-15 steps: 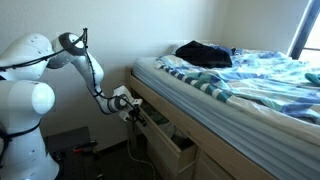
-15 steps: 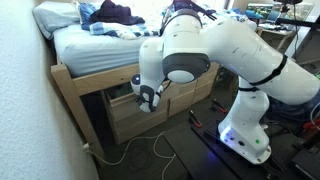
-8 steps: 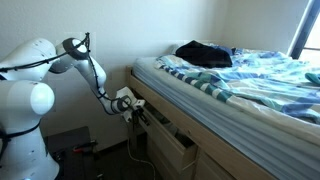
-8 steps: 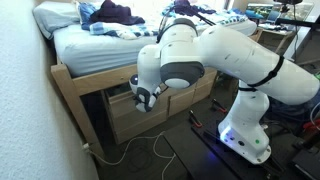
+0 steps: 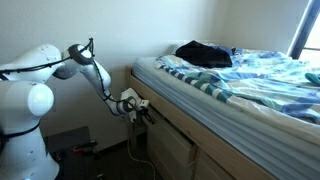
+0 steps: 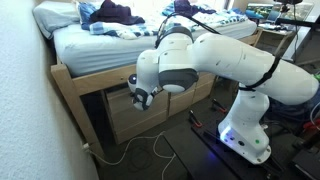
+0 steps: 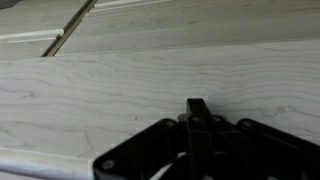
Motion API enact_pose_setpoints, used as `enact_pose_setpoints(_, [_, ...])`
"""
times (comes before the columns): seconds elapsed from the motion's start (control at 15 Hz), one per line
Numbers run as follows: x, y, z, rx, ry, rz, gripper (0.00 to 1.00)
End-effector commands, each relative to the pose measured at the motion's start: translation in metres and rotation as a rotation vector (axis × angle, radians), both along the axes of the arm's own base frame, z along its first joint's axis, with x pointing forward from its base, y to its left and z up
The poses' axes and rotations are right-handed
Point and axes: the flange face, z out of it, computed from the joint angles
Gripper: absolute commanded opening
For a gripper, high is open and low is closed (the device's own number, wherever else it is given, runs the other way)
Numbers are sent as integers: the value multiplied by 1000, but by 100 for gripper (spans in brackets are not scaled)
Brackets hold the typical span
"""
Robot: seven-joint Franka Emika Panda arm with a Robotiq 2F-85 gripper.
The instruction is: Open the topmost drawer on the left, push the clothes inside it down, and then close the drawer
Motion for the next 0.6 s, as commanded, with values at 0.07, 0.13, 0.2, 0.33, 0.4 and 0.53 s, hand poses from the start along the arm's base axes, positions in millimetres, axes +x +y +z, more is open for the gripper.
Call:
enact_pose_setpoints(0.07, [20, 1, -8, 33, -54, -35, 0])
enact_pose_setpoints(0.13, [21, 1, -9, 34, -57, -36, 0])
enact_pose_setpoints(0.2, [22, 2, -10, 38, -61, -42, 0])
enact_pose_setpoints(0.33, [23, 2, -11, 44, -68, -49, 0])
enact_pose_setpoints(0.4, [24, 3, -12, 46, -72, -51, 0])
enact_pose_setpoints(0.53, [25, 2, -12, 49, -79, -59, 0])
